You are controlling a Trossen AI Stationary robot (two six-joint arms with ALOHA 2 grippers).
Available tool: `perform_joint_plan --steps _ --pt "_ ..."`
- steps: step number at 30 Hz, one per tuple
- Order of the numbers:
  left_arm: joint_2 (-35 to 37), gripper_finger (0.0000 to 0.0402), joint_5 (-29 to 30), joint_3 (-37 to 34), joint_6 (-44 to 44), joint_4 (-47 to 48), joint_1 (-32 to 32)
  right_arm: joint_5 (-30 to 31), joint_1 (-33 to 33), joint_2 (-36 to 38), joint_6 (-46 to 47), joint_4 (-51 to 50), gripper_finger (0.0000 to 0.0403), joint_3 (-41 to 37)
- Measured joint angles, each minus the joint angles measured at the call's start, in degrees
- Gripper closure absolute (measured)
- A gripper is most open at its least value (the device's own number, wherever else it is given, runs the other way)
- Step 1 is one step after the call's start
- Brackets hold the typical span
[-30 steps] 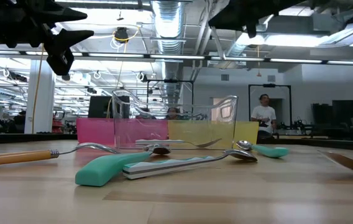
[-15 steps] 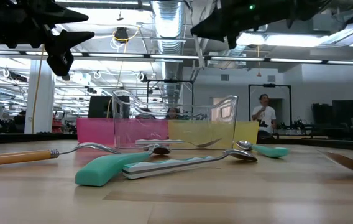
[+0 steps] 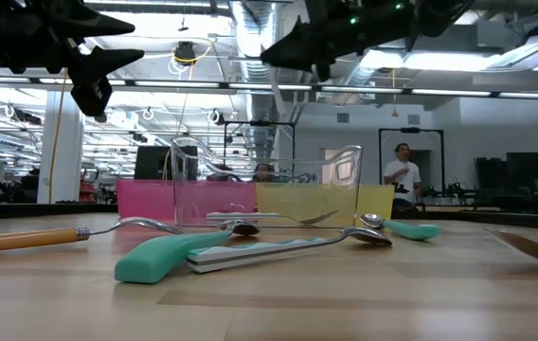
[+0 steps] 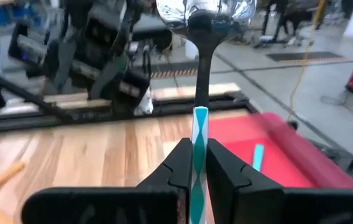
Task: Sort silverware by color (type)
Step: Put the green patterned spoon into the transparent bin
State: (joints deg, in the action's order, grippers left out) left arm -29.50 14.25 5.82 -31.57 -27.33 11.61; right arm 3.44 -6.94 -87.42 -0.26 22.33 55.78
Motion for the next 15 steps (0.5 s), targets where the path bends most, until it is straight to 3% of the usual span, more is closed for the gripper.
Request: perform_joint_plan --steps 15 --pt "-0.02 0.0271 0.15 0.0 0.02 0.03 -0.01 -4.0 0.04 -6.72 -0.23 -3.08 0.0352 3.16"
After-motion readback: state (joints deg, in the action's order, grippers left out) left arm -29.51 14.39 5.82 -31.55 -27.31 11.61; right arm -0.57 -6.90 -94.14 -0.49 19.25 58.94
